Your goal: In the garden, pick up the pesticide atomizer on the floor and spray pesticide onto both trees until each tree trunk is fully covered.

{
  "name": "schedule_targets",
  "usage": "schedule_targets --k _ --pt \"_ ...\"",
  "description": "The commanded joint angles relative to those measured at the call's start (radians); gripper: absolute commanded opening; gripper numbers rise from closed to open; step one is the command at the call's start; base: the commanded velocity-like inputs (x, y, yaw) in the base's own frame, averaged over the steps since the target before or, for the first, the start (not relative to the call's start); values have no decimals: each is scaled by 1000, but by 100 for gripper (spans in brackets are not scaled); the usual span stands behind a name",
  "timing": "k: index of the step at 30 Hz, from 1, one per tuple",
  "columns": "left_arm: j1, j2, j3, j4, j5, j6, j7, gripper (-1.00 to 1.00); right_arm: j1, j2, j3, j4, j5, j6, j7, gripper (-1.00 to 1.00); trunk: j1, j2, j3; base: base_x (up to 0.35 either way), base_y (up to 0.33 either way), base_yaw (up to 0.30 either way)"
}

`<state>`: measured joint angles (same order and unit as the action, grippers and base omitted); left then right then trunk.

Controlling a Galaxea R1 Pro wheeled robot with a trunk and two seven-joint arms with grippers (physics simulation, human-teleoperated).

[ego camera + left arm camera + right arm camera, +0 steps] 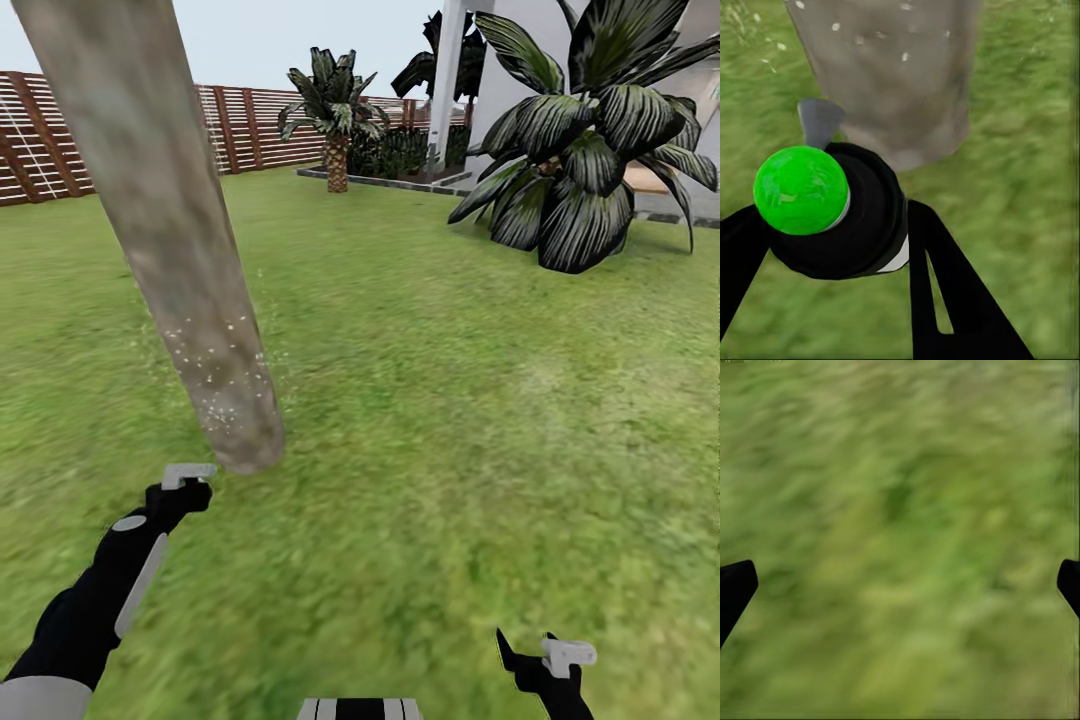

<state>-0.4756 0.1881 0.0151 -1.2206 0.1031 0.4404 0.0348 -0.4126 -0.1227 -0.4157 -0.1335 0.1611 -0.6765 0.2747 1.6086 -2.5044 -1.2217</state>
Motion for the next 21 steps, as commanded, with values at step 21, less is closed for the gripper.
schedule_targets --k 21 --pt "-1 -25 -1 4 4 3 35 -100 0 6 1 0 0 0 1 100 0 0 0 94 -270 24"
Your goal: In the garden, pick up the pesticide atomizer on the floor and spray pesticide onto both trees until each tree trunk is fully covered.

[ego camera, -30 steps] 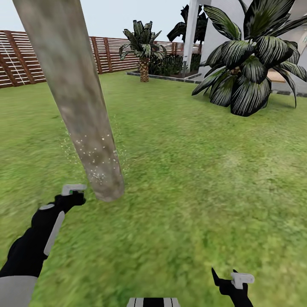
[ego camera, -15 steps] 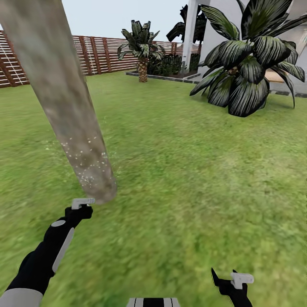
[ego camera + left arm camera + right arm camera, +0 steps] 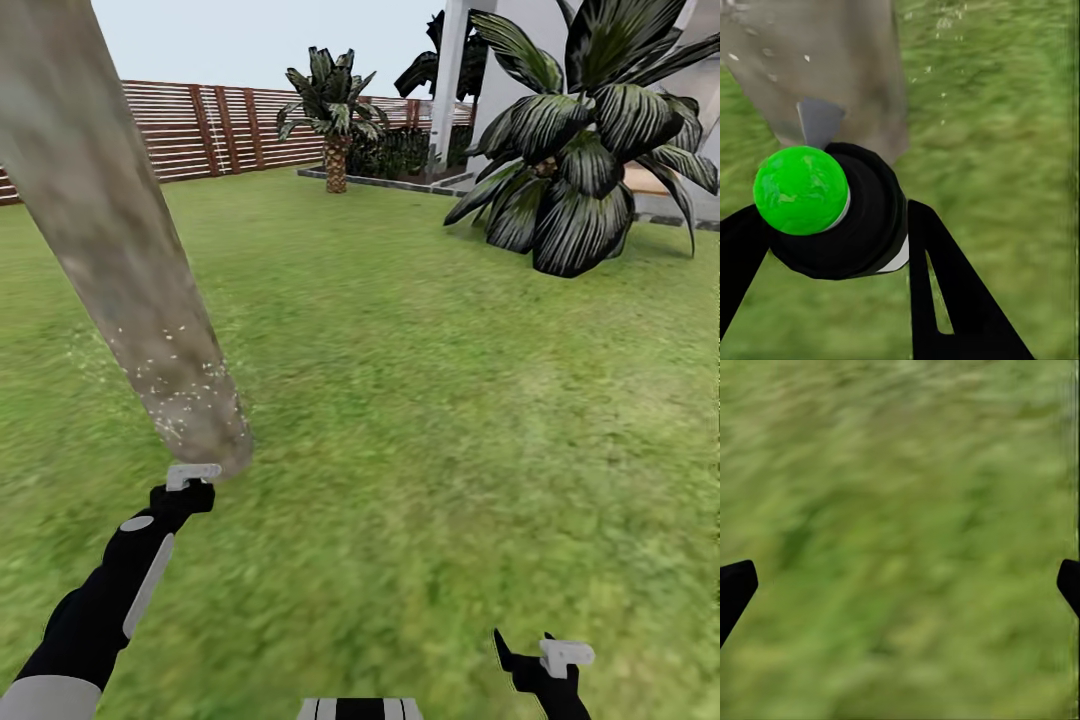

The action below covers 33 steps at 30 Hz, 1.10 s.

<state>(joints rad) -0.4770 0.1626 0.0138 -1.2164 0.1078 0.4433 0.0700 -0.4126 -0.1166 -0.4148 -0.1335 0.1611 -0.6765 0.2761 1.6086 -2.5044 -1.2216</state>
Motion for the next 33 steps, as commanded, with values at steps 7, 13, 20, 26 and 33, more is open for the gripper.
schedule_targets --k 7,13,20,26,33 --pt "0 0 2 0 5 1 1 -100 0 0 -1 0 0 0 0 100 0 0 0 1 -273 0" --pt "0 -8 5 -1 4 2 0 -100 0 0 -1 0 0 0 0 100 0 0 0 120 -267 0" --pt "3 -2 8 68 2 -5 -14 -100 0 0 -1 0 0 0 0 100 0 0 0 71 -113 0" --pt "4 4 8 96 2 -16 -17 -100 0 -1 -1 0 0 0 0 100 0 0 0 -172 128 0" --pt "16 14 39 199 2 -80 -23 -100 0 0 -1 0 0 0 -1 100 0 0 0 -264 219 0"
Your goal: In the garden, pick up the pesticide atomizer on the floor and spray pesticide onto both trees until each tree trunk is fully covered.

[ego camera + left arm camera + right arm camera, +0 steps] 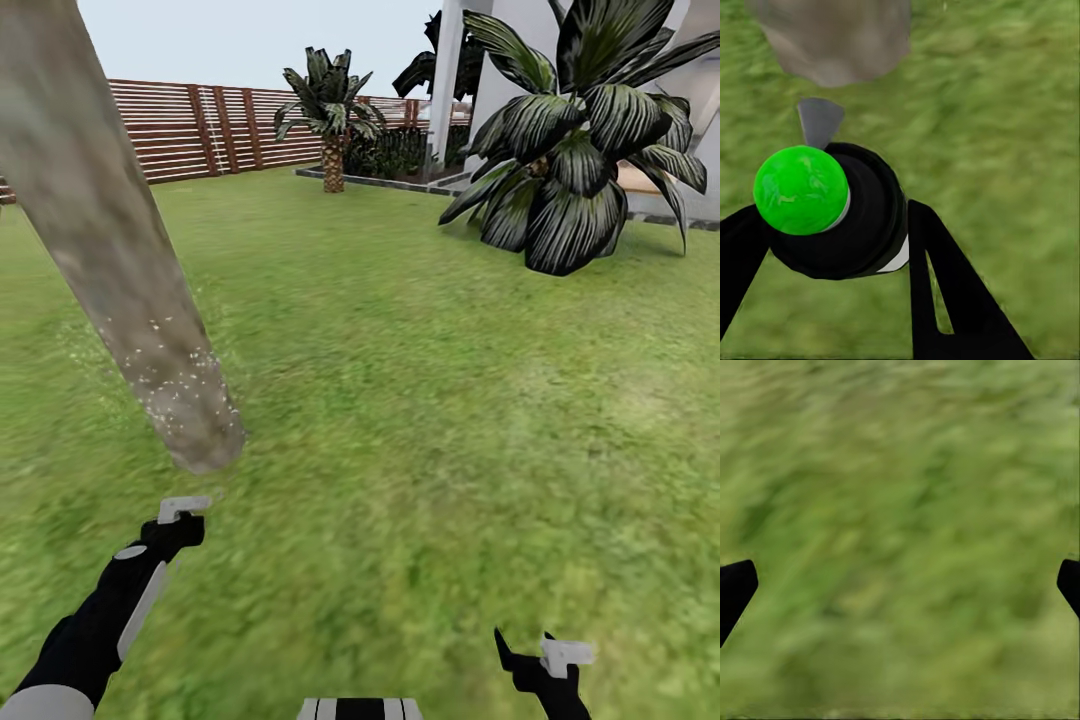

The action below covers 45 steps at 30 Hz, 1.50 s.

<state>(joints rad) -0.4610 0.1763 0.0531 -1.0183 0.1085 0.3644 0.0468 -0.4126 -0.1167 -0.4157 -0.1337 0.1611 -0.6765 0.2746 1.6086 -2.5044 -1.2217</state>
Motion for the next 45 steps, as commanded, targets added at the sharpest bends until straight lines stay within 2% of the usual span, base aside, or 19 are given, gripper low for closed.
schedule_targets --k 1,4,8,11,14,16,17,19,20,21,23,25,27,29,32,34,36,38,45 --pt "0 0 6 10 1 -13 0 -100 0 0 0 0 0 0 0 100 0 0 0 -243 230 0" --pt "10 -7 7 55 -2 -26 -19 -100 0 1 1 0 0 0 0 100 0 0 0 -236 232 0" --pt "62 14 7 96 -26 -51 -233 -100 0 2 1 1 2 0 2 100 0 0 0 -235 233 0" --pt "89 24 7 102 -91 -149 -301 -100 0 2 1 0 33 0 4 100 0 0 0 -236 233 0" --pt "102 25 5 104 -131 -188 -417 -100 0 2 1 1 139 1 4 100 0 0 0 -247 233 0" --pt "103 25 4 105 -147 -207 -486 -100 0 2 2 1 168 3 5 100 0 0 0 -251 232 0" --pt "103 24 3 105 -175 -210 -524 -100 0 2 2 -1 188 3 8 100 0 0 0 -251 231 0" --pt "101 18 4 106 -243 -211 -568 -100 0 3 0 -25 270 8 33 100 0 0 0 -238 217 0" --pt "97 13 4 106 -279 -209 -579 -100 -9 3 -1 -56 331 37 61 100 0 0 0 -129 118 0" --pt "95 12 4 106 -291 -208 -582 -100 -18 5 -1 -72 355 66 78 100 0 0 0 -82 75 0" --pt "90 14 4 105 -310 -203 -587 -100 -77 43 -1 -144 399 213 182 100 0 0 0 -30 27 0" --pt "87 15 -2 121 -317 -200 -589 -100 -130 63 0 -238 407 311 396 100 0 0 0 -5 5 0" --pt "68 8 -75 141 -357 -176 -604 -100 -158 68 -1 -325 408 383 666 100 0 0 0 -1 1 0" --pt "31 4 -140 145 -379 -99 -619 -100 -163 68 -3 -427 403 456 777 100 0 0 0 0 0 0" --pt "11 -5 -166 142 -384 -67 -624 -100 -164 68 -2 -492 403 565 833 100 0 0 0 0 0 0" --pt "5 -14 -175 136 -388 -58 -660 -100 -164 73 4 -491 403 570 838 100 0 0 0 0 0 0" --pt "-21 -15 -232 144 -390 -55 -713 -100 -164 118 117 -498 406 571 838 100 0 0 0 0 0 0" --pt "-29 -13 -264 145 -391 -55 -720 -100 -164 129 163 -521 404 570 837 100 0 0 0 0 0 0" --pt "-33 -14 -289 145 -391 -62 -756 -100 -164 135 186 -556 402 582 836 100 0 0 0 0 0 0"
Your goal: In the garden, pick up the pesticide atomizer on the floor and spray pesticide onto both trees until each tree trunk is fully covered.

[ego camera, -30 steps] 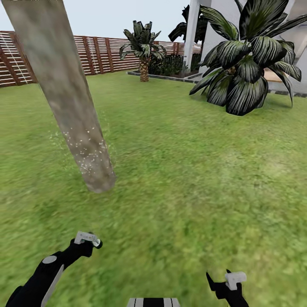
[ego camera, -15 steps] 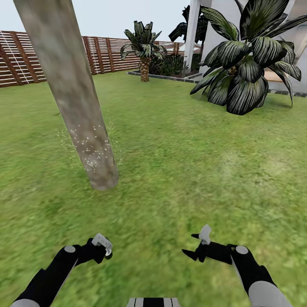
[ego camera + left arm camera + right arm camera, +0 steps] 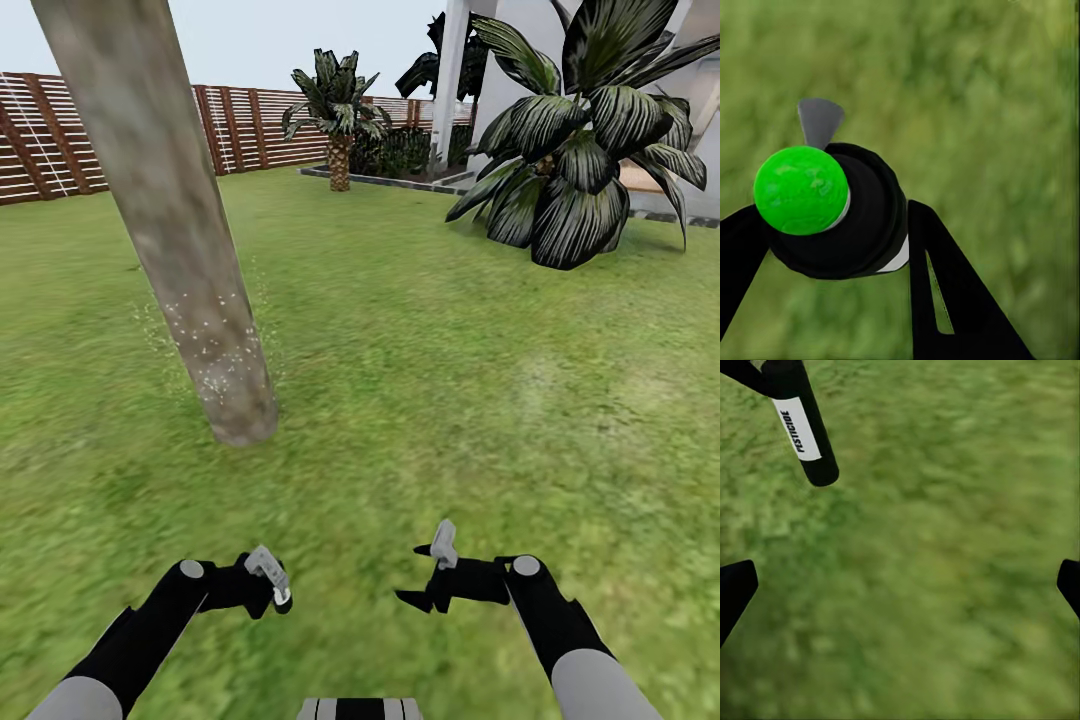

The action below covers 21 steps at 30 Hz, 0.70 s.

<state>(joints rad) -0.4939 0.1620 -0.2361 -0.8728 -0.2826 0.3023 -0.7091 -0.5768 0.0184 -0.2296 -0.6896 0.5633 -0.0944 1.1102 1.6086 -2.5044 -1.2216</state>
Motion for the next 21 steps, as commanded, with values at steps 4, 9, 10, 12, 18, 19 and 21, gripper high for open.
schedule_targets --k 4,9,10,12,18,19,21 --pt "0 -3 -82 0 -88 -4 -4 -100 0 5 6 2 1 1 2 100 0 0 0 0 0 0" --pt "0 -4 -91 0 -99 -8 -4 -100 0 8 7 1 1 1 2 100 0 0 0 0 0 0" --pt "0 -4 -92 0 -99 -8 -5 -100 0 8 7 2 1 1 2 100 0 0 0 0 0 0" --pt "0 -3 -92 -1 -99 -9 -5 -100 0 9 7 4 1 1 3 100 0 0 0 0 0 0" --pt "0 -4 -94 -13 -99 -11 -6 -100 0 19 9 4 1 2 5 -100 0 0 0 0 0 0" --pt "0 -4 -94 -14 -99 -11 -6 -100 0 20 9 5 2 2 5 -100 0 0 0 0 0 0" --pt "0 -6 -95 -14 -99 -10 -6 -100 0 20 30 4 4 2 5 -100 0 0 0 0 0 0"
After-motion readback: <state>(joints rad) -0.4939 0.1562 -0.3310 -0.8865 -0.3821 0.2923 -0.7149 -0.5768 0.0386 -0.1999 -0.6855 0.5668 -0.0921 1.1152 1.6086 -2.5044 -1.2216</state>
